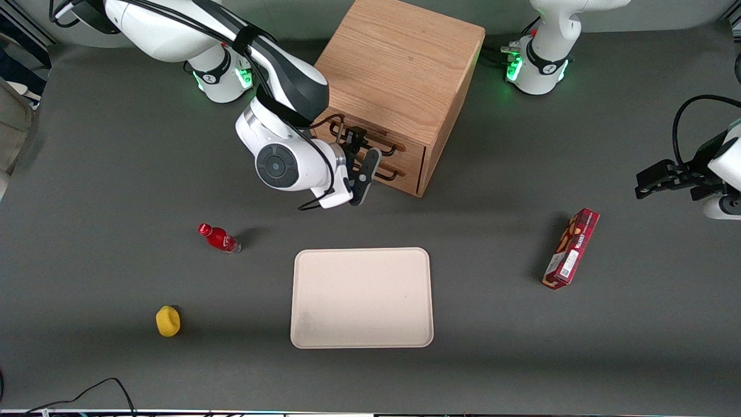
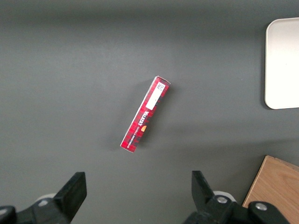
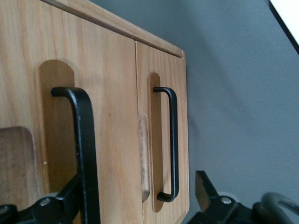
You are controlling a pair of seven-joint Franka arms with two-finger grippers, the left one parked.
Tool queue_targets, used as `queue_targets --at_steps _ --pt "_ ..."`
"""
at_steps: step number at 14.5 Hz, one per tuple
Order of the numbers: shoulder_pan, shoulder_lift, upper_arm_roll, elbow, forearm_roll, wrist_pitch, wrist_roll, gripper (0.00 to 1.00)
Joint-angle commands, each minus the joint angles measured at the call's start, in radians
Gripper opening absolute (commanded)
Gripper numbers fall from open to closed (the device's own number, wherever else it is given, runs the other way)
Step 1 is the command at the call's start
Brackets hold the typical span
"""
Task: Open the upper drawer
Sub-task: 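Pull the handle outward with the right gripper, sliding the drawer open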
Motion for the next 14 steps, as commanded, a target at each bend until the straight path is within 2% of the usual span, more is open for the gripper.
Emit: queue_targets --at_steps 1,8,14 --pt "0.002 0.023 -0.005 0.019 -0.044 0.026 -0.002 1.00" --pt "-0.017 0.086 -0.033 0.140 -0.123 0.017 -0.009 1.00" --pt "-0.017 0.114 -0.109 0.227 -0.143 0.003 -0.049 1.00"
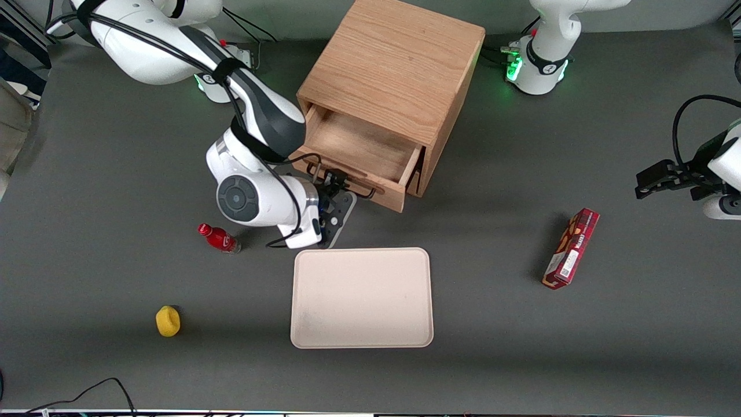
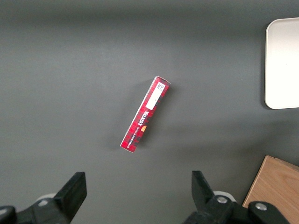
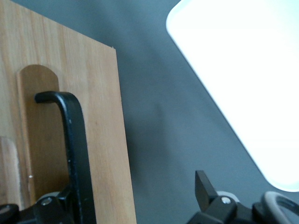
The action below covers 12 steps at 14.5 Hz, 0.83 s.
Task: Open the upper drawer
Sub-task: 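Pull the handle outward with the right gripper, sliding the drawer open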
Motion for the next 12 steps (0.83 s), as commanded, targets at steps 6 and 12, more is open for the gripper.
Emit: queue_targets --at_steps 6,12 --pt "0.007 0.049 -0.094 0.127 -0.047 -0.023 -0.171 1.00" --pt "-0.016 0.140 -0.116 0.403 -0.028 -0.134 -0.220 1.00"
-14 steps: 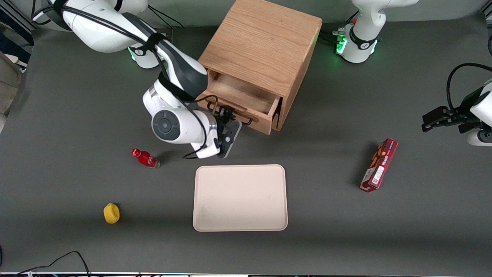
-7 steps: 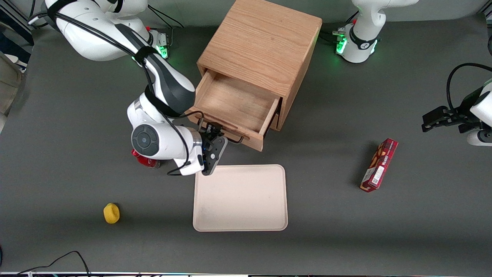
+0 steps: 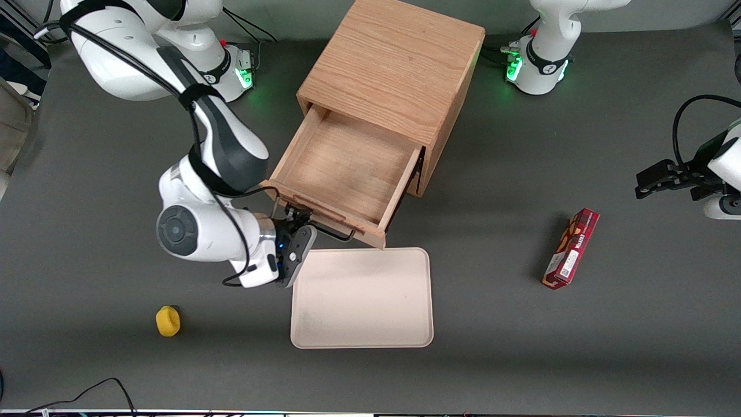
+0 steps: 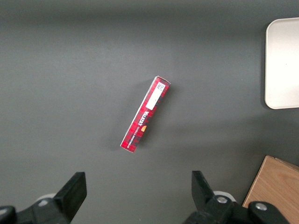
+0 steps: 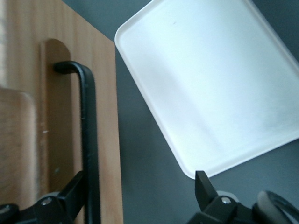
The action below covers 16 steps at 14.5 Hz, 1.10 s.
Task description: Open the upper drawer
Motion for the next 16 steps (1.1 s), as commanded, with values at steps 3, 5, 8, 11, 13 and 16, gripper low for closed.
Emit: queue_targets --at_steps 3,5,8,11,13,16 --pt "-0.003 0.065 -0.006 0.222 -0.002 -0.044 -0.053 1.00" --pt "0.000 0.024 -0.002 0.221 0.000 -0.062 -0.043 1.00" --pt "0.022 -0.154 0.004 0.192 -0.017 -0.171 0.234 1.00" --pt "0.011 -0.271 0.006 0.157 -0.029 -0.309 0.678 1.00" --pt "0.005 -0.350 -0.008 0.128 -0.095 -0.407 0.809 1.00" --pt "-0.020 -0.424 -0.050 0.083 -0.144 -0.608 0.914 1.00"
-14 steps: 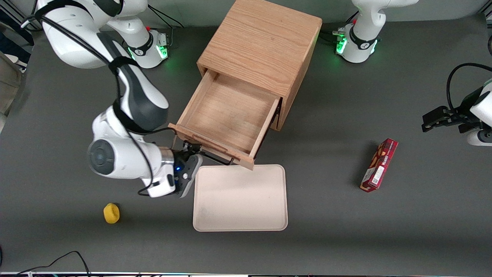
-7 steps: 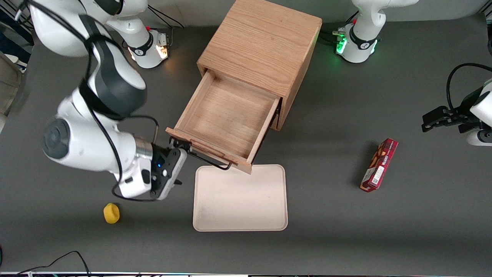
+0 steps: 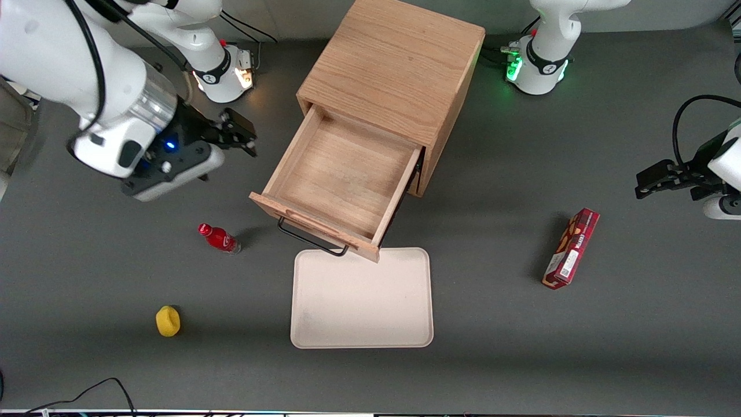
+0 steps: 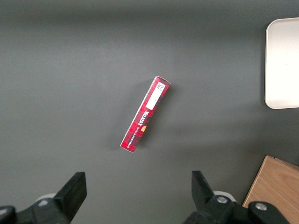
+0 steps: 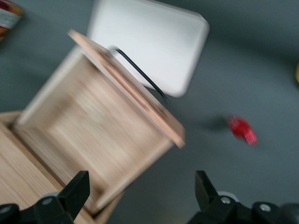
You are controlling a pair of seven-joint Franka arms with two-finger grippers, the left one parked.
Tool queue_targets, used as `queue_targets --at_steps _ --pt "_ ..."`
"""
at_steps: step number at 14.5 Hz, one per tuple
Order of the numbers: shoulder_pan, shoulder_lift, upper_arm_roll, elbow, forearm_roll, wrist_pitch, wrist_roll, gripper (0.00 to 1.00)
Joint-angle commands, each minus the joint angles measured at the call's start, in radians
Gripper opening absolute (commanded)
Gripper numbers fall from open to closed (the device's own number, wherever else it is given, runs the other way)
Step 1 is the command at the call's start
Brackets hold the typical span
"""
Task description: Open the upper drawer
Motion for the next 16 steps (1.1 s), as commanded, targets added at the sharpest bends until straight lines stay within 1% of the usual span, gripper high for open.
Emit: queue_targets --at_steps 1,2,5,7,9,10,12,16 --pt "-0.015 -0.095 -0.070 -0.117 -0.050 -0.139 0.098 1.00" --pt "-0.019 -0.136 -0.084 -0.186 -0.058 -0.144 0.100 1.00" --pt "-0.021 -0.308 -0.196 -0.413 -0.044 -0.039 0.097 1.00" --pt "-0.022 -0.456 -0.275 -0.621 -0.035 0.082 0.084 1.00" --pt "-0.022 -0.625 -0.328 -0.848 -0.015 0.214 0.045 1.00" --pt "-0.022 -0.683 -0.360 -0.922 -0.015 0.251 0.043 1.00" --pt "-0.021 -0.699 -0.405 -0.935 -0.015 0.246 0.040 1.00" --pt "-0.016 -0.686 -0.397 -0.900 -0.015 0.232 0.055 1.00"
